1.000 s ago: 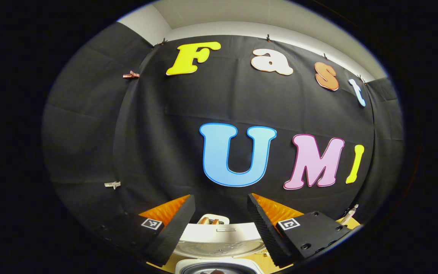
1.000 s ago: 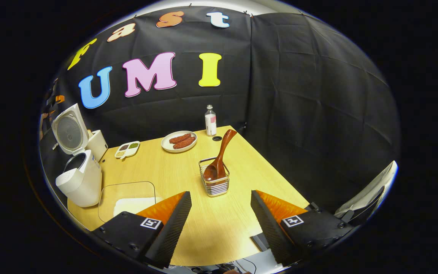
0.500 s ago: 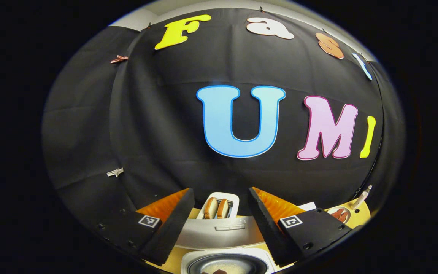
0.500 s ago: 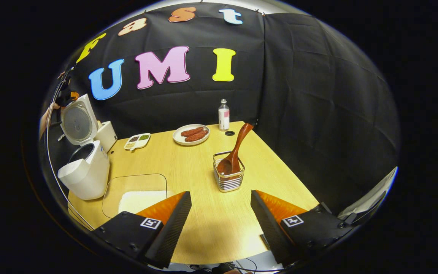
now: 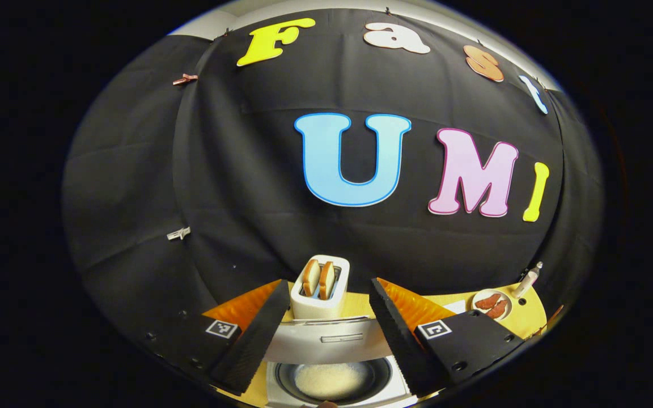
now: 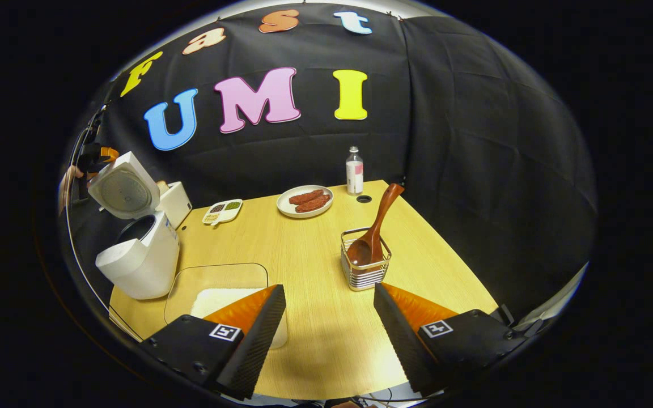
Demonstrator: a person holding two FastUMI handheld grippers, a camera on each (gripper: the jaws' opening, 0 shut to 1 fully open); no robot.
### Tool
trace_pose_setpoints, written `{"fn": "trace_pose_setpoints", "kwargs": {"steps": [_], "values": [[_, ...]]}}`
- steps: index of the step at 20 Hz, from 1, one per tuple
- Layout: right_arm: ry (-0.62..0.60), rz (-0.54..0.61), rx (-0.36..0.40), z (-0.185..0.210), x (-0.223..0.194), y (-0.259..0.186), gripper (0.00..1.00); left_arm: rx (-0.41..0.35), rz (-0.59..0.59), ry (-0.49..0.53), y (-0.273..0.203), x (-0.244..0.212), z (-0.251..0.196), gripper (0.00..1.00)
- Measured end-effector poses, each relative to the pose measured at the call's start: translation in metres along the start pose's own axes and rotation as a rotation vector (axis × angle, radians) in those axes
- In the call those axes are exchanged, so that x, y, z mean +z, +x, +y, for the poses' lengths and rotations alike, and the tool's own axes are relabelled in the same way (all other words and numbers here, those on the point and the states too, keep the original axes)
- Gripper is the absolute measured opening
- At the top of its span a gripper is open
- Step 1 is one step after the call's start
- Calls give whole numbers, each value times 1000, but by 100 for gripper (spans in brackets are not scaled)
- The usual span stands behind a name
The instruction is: Close the left gripper, press the button to open the rice cooker; take a wooden spoon from the chopstick holder with the right hand, scoop a spoonful of rice and pour it into the rice cooker, then put the wooden spoon back into the chopstick holder.
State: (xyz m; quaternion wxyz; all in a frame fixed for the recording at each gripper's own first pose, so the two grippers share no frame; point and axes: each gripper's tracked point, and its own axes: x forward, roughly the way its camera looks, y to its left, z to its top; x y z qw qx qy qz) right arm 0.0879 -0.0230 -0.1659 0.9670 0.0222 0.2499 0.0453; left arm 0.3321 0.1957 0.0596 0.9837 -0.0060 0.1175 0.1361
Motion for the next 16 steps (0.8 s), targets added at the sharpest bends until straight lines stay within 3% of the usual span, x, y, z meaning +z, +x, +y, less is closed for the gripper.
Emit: {"fn": "trace_pose_setpoints", "kwargs": {"steps": [6,11,16], "values": [[-20,17,42,9,-10,-7,99,-6,74,-9,-32,-69,-6,99],[-46,31,54,8,-21,-20,99,-11,159,-20,-42,-142,-10,99],[-59,47,53,6,-31,-29,99,-1,193,-20,-41,-186,-10,100]]}}
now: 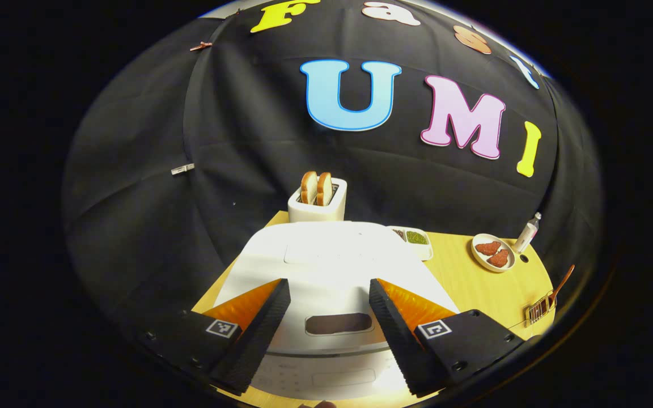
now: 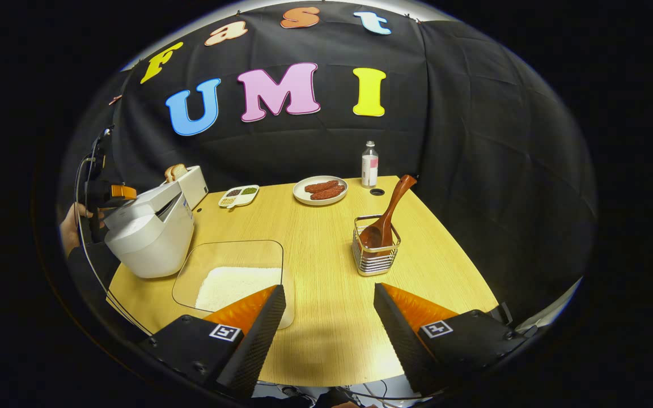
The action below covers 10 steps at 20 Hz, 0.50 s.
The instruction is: Close the left gripper, press the button to open the rice cooker; take a wooden spoon from the chopstick holder with the right hand, scoop a spoonful of rice and pour it into the rice cooker, then put the wooden spoon back into the chopstick holder.
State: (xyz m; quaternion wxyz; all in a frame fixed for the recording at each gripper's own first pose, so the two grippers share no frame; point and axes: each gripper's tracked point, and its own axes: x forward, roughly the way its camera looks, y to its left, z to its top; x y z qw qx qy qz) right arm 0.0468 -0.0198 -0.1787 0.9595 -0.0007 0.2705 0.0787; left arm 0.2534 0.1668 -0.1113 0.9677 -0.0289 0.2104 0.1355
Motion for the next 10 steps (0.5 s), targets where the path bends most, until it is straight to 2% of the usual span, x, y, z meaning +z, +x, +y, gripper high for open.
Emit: {"fn": "trace_pose_setpoints", "kwargs": {"steps": [4,10], "values": [[-9,1,0,-1,-6,-9,99,22,-1,21,5,-17,1,99],[-17,8,22,8,-14,-17,99,0,-61,56,7,-18,0,100]]}}
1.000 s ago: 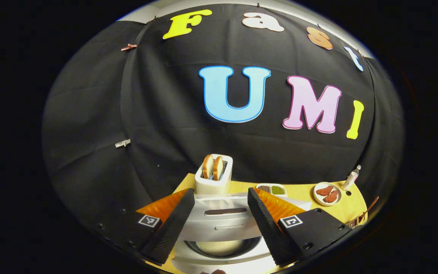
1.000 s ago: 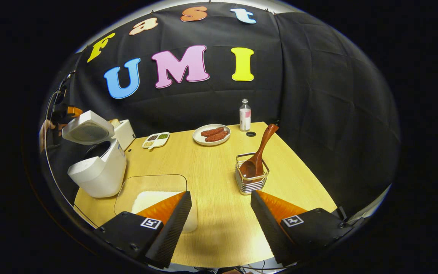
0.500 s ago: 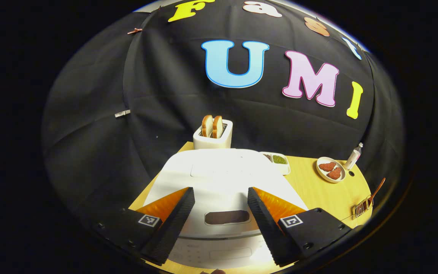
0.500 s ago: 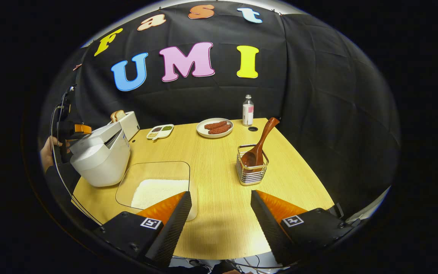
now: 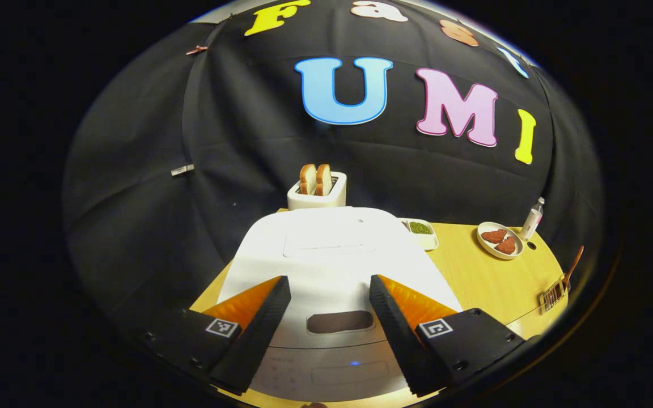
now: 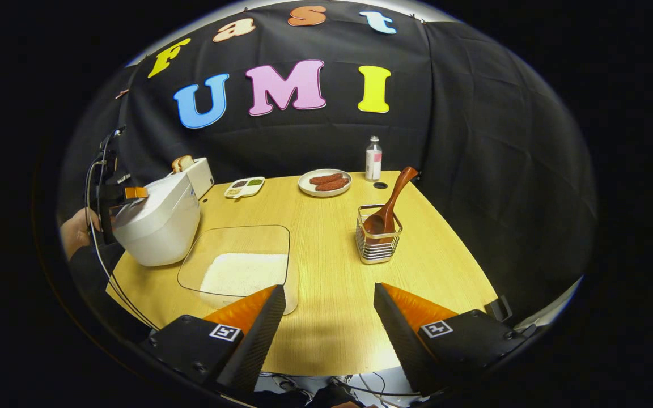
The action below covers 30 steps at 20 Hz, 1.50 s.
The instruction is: Close the left gripper, press the button to open the rice cooker; take a wooden spoon from the chopstick holder with the right hand, scoop a spoonful of rice and pour it into the rice cooker, then put the wooden spoon back into the chopstick holder.
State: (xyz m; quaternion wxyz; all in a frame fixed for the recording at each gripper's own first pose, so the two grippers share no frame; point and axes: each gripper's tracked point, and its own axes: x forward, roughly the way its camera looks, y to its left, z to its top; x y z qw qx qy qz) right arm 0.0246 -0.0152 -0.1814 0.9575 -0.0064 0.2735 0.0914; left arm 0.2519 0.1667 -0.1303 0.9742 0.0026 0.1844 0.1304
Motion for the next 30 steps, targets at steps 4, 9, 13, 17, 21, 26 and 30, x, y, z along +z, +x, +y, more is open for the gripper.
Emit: {"fn": "trace_pose_setpoints", "kwargs": {"steps": [4,9,13,17,21,26,30], "values": [[10,-46,8,7,18,0,99,28,-34,8,-12,8,7,99],[0,-147,2,12,58,-2,99,-2,-213,35,-74,58,-4,96],[-23,-279,-3,17,107,-15,99,-46,-367,40,-155,90,-17,95],[5,-403,-8,25,147,-42,99,-76,-456,7,-233,96,-27,95],[29,-432,-21,31,146,-69,99,-98,-453,-23,-282,75,-31,95],[51,-414,-54,27,125,-85,98,-113,-424,-42,-303,45,-24,95],[72,-401,-52,31,123,-84,99,-122,-394,-87,-296,38,-22,96]]}}
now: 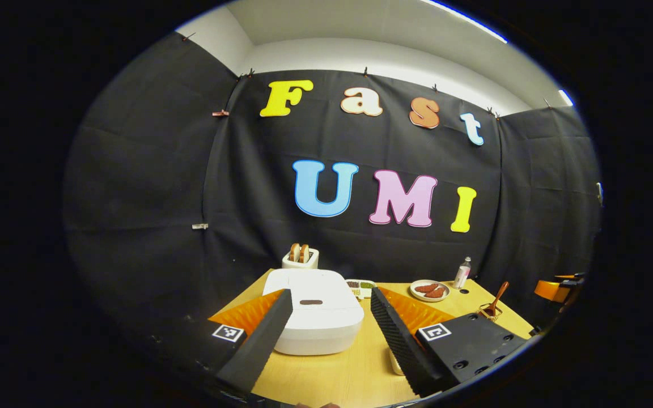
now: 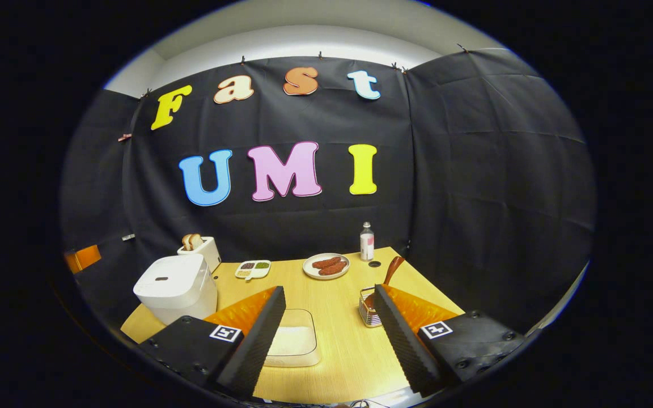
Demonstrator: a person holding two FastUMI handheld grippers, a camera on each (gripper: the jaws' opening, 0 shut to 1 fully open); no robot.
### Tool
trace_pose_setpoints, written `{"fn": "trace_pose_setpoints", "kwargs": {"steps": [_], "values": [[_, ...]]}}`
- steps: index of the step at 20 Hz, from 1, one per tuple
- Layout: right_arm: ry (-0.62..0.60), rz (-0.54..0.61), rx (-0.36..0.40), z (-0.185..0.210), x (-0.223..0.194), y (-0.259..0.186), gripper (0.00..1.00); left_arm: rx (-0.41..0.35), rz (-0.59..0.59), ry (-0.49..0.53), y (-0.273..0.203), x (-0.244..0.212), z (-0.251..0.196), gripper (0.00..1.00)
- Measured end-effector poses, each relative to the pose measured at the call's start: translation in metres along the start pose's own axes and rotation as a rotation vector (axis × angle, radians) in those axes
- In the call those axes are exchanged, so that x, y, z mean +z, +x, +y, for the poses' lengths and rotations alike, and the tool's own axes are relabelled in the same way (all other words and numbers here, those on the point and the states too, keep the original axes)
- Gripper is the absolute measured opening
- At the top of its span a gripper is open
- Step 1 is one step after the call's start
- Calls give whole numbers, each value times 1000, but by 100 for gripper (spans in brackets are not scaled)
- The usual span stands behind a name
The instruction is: Close the left gripper, press the button to open the rice cooker; take a wooden spoon from the chopstick holder with the right hand, scoop a spoonful of rice and pour it into the rice cooker, then put the wooden spoon back into the chopstick holder.
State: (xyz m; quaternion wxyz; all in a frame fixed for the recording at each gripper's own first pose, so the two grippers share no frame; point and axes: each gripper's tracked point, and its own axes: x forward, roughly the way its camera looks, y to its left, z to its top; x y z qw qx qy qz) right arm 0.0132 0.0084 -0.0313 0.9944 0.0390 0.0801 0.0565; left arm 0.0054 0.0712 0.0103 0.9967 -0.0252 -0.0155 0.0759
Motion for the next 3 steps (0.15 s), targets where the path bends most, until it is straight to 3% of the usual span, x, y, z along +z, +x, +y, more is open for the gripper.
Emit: {"fn": "trace_pose_setpoints", "kwargs": {"steps": [3], "values": [[3,-16,3,5,7,1,99,-19,-6,5,6,1,-5,95]]}}
